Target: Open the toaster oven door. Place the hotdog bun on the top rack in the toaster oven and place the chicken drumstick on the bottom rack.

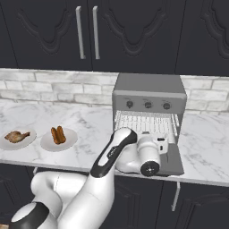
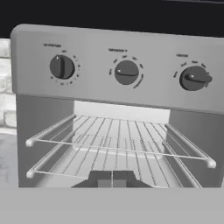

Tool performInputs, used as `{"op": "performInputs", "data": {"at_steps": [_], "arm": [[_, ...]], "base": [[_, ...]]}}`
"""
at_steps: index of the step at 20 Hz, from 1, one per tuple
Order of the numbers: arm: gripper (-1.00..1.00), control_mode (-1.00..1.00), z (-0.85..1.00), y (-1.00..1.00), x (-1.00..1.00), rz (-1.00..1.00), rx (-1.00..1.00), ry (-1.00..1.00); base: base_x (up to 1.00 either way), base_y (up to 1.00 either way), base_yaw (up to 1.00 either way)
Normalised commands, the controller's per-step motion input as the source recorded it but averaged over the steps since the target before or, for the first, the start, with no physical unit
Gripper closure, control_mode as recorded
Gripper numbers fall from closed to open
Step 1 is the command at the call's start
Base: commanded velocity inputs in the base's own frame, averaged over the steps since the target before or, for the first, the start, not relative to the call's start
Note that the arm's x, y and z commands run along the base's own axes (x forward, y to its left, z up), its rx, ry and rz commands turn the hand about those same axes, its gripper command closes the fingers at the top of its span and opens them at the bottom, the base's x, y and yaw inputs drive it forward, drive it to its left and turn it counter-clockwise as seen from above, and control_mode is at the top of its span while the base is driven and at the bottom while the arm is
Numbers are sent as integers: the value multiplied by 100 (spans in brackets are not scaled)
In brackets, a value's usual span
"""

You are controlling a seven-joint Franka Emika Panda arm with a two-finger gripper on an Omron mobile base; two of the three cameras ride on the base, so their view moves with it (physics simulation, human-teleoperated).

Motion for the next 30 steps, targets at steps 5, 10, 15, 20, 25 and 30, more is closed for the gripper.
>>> {"op": "performInputs", "data": {"at_steps": [5, 10, 15, 20, 25, 30], "arm": [[100, -100, -19, 0, 15, 0, -8, 0], [100, -100, -17, 0, 14, 0, -7, 0], [100, -100, -3, 0, 16, 0, -2, 2], [100, -100, 0, 0, 18, 0, 0, 10], [100, -100, 0, 0, 18, 0, 0, 13], [100, -100, 0, 0, 16, 0, 0, 2]], "base": [[0, 0, 0], [0, 0, 0], [0, 0, 0], [0, 0, 0], [0, 0, 0], [0, 0, 0]]}}
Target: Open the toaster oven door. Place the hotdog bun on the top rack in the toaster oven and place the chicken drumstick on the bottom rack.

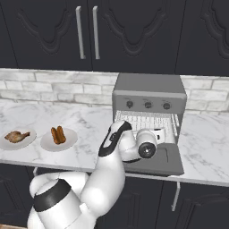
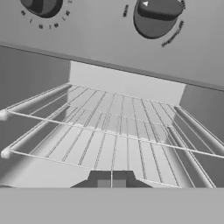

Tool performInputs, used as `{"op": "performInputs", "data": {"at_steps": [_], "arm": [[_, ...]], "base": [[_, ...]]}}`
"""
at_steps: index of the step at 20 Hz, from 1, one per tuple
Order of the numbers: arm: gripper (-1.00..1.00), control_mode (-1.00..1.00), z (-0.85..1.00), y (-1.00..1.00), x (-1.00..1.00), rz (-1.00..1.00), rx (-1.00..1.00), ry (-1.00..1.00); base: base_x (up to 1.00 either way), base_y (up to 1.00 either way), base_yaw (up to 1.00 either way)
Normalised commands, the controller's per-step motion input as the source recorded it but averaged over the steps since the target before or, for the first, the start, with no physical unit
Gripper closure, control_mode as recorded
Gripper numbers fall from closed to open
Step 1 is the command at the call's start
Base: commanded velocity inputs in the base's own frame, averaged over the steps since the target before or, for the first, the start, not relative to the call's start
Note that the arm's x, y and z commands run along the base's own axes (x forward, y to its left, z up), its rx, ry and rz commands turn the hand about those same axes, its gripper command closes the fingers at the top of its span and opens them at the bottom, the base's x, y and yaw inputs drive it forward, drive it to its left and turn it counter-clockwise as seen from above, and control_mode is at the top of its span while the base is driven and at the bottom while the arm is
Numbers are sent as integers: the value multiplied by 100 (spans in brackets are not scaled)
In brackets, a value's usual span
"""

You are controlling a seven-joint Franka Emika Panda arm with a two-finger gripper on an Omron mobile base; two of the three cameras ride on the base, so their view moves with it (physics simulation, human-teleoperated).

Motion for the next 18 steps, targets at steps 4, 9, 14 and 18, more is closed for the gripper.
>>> {"op": "performInputs", "data": {"at_steps": [4, 9, 14, 18], "arm": [[100, -100, -4, 0, 12, 0, 1, 0], [100, -100, -14, 0, 13, 0, 2, 0], [100, -100, -18, 0, 13, 0, 2, 0], [100, -100, -18, 0, 22, 0, 0, 2]], "base": [[0, 0, 0], [0, 0, 0], [0, 0, 0], [0, 0, 0]]}}
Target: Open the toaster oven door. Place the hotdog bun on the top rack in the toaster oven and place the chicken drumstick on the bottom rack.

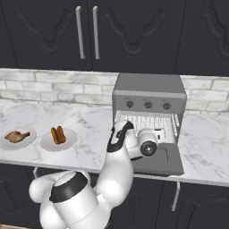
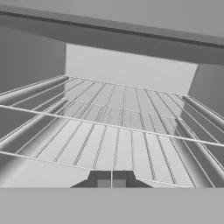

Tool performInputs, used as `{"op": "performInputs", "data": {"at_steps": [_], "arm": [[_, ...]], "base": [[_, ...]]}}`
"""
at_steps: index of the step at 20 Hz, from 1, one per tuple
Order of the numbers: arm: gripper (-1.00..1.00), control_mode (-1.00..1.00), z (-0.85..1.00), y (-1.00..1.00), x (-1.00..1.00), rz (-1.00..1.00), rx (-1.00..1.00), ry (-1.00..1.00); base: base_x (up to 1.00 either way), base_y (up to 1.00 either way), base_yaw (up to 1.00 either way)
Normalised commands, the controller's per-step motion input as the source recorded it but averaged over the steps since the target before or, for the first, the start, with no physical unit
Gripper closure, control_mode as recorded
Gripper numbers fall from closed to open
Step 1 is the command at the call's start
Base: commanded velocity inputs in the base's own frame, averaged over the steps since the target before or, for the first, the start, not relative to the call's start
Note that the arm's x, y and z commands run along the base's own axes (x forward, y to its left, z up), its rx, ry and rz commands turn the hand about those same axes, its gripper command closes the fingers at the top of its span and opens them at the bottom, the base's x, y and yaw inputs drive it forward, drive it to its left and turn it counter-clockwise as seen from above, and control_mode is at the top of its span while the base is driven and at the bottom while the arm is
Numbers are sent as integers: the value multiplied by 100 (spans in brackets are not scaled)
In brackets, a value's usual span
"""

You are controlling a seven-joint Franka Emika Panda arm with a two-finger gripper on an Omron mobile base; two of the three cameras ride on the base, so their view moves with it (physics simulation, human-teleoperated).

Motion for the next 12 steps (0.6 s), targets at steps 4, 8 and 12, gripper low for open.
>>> {"op": "performInputs", "data": {"at_steps": [4, 8, 12], "arm": [[100, -100, -10, 0, 23, 0, 0, 2], [100, -100, -9, 0, 23, 0, 0, 2], [100, -100, -11, 0, 24, 0, 0, 3]], "base": [[0, 0, 0], [0, 0, 0], [0, 0, 0]]}}
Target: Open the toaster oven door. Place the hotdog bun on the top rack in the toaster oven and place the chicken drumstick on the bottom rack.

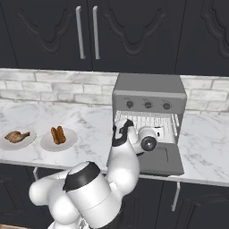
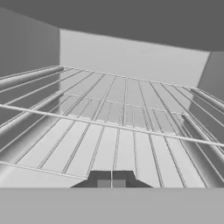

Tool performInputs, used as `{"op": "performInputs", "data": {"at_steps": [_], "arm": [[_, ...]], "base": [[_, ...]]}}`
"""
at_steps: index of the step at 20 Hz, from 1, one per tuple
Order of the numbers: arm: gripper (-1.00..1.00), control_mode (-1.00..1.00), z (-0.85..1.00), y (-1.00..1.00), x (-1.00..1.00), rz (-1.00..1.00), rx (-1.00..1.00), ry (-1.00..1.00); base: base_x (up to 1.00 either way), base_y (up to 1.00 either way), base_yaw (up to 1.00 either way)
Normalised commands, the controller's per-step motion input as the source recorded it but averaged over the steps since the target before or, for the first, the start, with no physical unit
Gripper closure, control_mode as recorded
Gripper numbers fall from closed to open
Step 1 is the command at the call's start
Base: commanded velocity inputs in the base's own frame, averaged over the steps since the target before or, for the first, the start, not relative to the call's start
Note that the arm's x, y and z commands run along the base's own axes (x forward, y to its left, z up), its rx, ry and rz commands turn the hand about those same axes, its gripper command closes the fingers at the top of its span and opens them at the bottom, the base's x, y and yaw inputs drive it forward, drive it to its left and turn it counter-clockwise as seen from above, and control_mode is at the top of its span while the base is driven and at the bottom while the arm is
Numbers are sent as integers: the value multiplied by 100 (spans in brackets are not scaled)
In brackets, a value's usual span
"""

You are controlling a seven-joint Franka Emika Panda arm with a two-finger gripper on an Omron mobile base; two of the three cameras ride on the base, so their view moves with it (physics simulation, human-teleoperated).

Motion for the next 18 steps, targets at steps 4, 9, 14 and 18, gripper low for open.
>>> {"op": "performInputs", "data": {"at_steps": [4, 9, 14, 18], "arm": [[100, -100, -15, 0, 25, 0, 0, 3], [100, -100, -19, 0, 26, 0, 1, 1], [100, -100, -18, 0, 24, 0, 2, 1], [100, -100, -14, 0, 23, 0, 3, 1]], "base": [[0, 0, 0], [0, 0, 0], [0, 0, 0], [0, 0, 0]]}}
